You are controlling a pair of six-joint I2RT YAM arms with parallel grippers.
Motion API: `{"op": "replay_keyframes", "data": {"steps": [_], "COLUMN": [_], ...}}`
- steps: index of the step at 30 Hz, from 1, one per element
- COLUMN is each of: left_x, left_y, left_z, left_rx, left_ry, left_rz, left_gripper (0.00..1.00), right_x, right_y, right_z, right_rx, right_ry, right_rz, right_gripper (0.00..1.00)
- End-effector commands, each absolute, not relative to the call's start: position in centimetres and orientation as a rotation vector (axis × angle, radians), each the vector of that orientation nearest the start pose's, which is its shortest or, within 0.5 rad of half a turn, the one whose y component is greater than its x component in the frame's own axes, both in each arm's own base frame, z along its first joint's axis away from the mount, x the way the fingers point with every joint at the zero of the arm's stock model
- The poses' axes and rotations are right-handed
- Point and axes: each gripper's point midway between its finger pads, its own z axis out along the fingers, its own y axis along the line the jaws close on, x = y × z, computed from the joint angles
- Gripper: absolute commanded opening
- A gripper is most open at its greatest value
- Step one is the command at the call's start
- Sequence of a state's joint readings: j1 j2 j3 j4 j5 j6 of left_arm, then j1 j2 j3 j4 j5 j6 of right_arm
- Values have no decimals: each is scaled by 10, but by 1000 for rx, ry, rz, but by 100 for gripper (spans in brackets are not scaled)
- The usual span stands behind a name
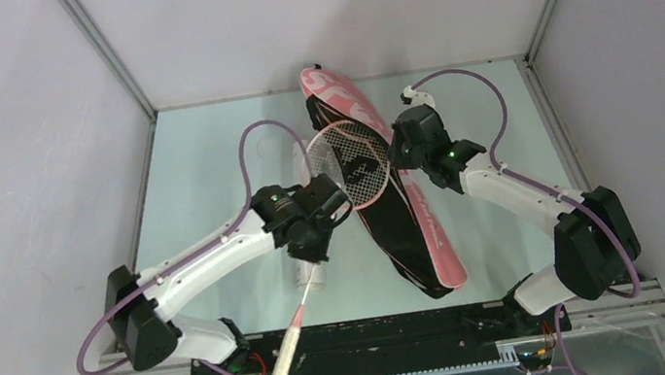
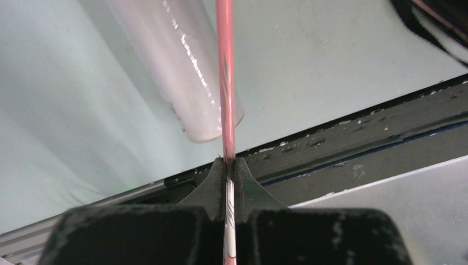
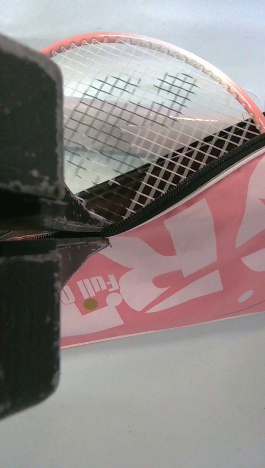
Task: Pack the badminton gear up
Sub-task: Place the racket in the racket bag.
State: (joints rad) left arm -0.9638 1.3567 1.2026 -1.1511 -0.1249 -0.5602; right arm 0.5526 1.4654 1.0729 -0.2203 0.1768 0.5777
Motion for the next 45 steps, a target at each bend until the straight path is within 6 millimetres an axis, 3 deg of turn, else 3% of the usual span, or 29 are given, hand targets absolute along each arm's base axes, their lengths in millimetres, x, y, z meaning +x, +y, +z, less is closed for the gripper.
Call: {"op": "replay_keyframes", "data": {"steps": [1,6,10,16,21,22,26,29,32,35,38,40,42,43,44,45], "left_x": [159,181,194,244,283,294,323,348,364,379,382,380,374,366,361,349], "left_y": [-230,-236,-257,-284,-287,-287,-303,-313,-314,-331,-350,-353,-349,-347,-345,-345], "left_z": [159,167,175,195,190,190,182,188,195,210,205,202,199,189,192,178], "left_rx": [617,667,696,464,255,185,56,-27,-103,-184,-152,-120,-43,0,32,88], "left_ry": [2723,2674,2628,2476,2389,2357,2305,2222,2138,2024,2011,2049,2090,2126,2133,2179], "left_rz": [-150,49,38,82,174,170,44,-49,-67,-192,-289,-282,-245,-243,-251,-276], "left_gripper": [0,0,0,0,0,0,0,0,0,0,0,0,16,41,51,64], "right_x": [375,368,352,327,309,305,283,262,251,244,248,257,266,272,278,281], "right_y": [232,246,271,297,297,295,299,302,305,304,295,287,279,274,272,268], "right_z": [182,182,180,181,200,196,212,221,222,218,218,218,219,218,218,213], "right_rx": [138,101,10,-72,-61,-57,-111,-192,-219,-206,-170,-128,-89,-64,-57,-26], "right_ry": [2161,2167,2184,2205,2169,2166,2091,2058,2077,2103,2102,2098,2086,2088,2078,2103], "right_rz": [493,526,588,778,981,1016,1333,1558,1642,1702,1748,1733,1710,1692,1657,1627], "right_gripper": [0,0,0,0,0,0,0,0,0,0,0,0,0,0,0,0]}}
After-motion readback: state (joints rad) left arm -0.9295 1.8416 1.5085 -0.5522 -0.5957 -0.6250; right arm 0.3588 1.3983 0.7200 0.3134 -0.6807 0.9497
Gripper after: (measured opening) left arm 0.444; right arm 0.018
